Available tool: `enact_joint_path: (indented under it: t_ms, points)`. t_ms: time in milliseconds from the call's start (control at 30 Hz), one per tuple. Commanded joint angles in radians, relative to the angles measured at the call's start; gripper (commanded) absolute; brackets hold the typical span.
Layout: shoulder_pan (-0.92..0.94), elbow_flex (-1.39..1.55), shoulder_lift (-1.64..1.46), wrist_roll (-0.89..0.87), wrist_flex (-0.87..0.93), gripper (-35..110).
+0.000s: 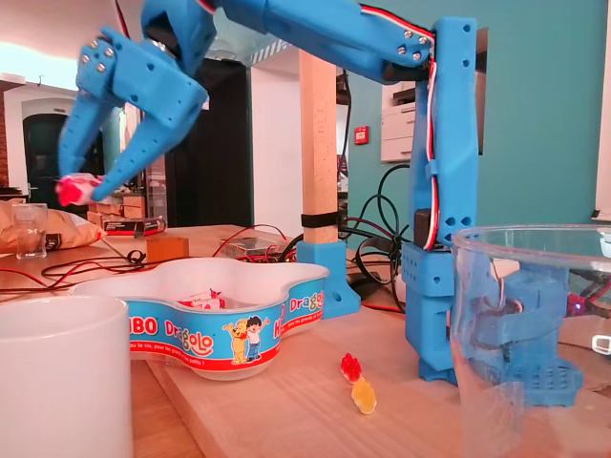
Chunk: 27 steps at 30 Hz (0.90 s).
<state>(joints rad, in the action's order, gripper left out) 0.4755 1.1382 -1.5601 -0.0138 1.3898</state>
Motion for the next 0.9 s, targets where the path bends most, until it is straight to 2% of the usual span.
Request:
enact_joint_path:
  t_ms: [0, 233, 867]
  points:
    - [-0.069, -0.040, -0.025, -0.017, 0.000, -3]
    - [-0.155, -0.038, 0.009, -0.017, -0.002, -3]
    - [-0.144, -0.052, 0.124, -0.015, -0.002, -1]
